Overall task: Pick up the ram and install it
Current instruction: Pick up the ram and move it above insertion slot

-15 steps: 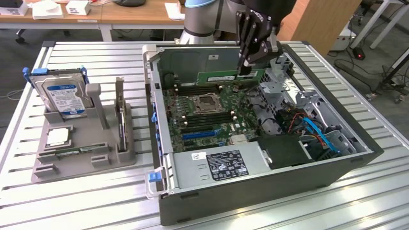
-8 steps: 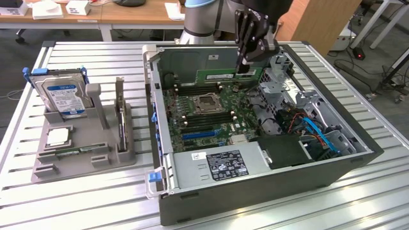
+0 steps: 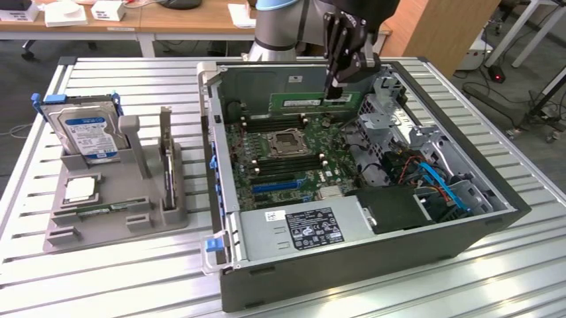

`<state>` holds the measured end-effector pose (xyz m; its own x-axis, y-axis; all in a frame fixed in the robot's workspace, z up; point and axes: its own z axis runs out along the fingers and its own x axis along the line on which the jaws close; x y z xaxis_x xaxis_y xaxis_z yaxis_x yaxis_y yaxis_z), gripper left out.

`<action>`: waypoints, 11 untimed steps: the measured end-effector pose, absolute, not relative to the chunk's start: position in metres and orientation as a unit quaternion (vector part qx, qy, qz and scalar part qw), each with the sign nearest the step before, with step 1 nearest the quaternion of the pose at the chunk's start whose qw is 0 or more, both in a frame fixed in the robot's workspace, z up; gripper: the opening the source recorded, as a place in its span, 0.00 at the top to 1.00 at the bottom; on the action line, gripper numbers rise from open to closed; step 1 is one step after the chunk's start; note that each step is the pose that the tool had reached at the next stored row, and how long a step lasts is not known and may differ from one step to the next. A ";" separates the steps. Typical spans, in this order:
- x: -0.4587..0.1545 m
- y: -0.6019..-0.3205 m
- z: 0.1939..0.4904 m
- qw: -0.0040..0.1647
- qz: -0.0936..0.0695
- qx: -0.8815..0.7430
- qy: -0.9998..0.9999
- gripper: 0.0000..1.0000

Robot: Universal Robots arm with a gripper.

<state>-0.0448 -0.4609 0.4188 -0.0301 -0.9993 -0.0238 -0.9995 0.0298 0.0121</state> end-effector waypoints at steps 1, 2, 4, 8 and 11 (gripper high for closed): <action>-0.045 -0.459 0.419 0.004 0.013 -0.696 0.718 0.89; -0.045 -0.458 0.418 0.004 0.013 -0.695 0.719 0.89; -0.045 -0.454 0.418 0.004 0.013 -0.695 0.719 0.89; -0.045 -0.443 0.418 0.004 0.013 -0.694 0.720 0.89; -0.045 -0.436 0.418 0.004 0.012 -0.694 0.720 0.89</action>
